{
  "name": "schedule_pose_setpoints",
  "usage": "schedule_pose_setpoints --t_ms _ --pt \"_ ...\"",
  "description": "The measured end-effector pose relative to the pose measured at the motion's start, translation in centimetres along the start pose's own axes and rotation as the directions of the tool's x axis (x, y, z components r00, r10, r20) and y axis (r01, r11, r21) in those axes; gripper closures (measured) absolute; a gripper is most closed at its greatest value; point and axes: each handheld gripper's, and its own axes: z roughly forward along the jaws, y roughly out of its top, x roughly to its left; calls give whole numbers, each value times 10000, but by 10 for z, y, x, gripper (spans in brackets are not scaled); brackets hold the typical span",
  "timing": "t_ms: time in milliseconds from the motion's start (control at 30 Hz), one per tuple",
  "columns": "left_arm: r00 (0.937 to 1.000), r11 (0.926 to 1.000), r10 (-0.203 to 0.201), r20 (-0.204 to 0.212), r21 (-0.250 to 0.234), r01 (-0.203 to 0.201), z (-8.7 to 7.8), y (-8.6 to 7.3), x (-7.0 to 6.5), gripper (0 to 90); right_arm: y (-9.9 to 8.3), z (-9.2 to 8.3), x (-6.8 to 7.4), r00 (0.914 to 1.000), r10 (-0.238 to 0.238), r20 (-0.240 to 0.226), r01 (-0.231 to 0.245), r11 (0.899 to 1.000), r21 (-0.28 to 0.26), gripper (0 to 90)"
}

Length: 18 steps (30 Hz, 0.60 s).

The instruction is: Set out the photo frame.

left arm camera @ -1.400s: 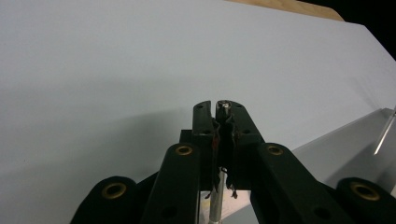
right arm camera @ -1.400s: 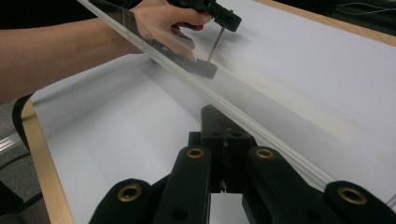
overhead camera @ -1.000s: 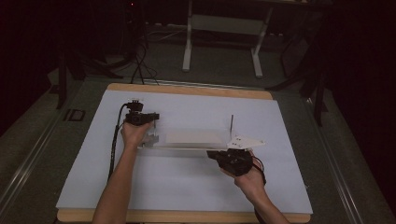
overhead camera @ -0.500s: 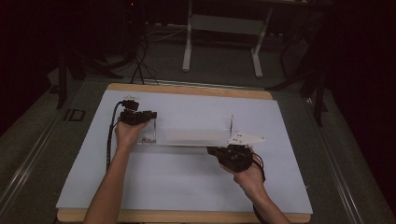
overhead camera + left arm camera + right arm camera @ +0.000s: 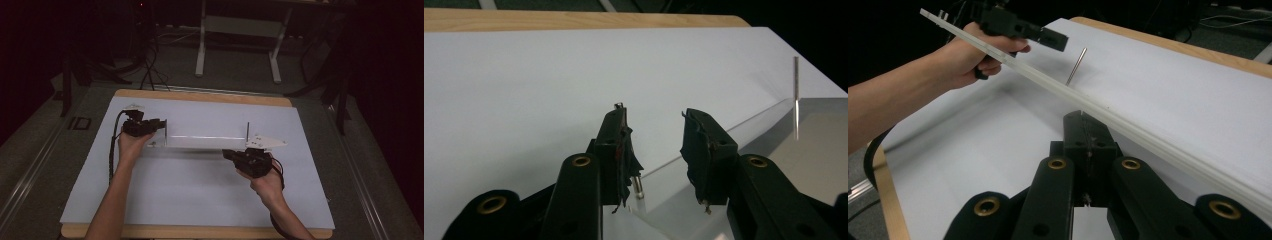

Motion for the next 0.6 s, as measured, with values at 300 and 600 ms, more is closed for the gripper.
schedule_pose_setpoints --t_ms 300,600 --pt "9997 9986 202 138 -493 -195 -23 -6 -3 622 7 1 -3 10000 16 68 -15 10000 -85 900" --pt "9985 9975 501 206 -519 -490 -34 -17 -6 615 11 3 -6 9999 21 114 -20 10000 -90 900"
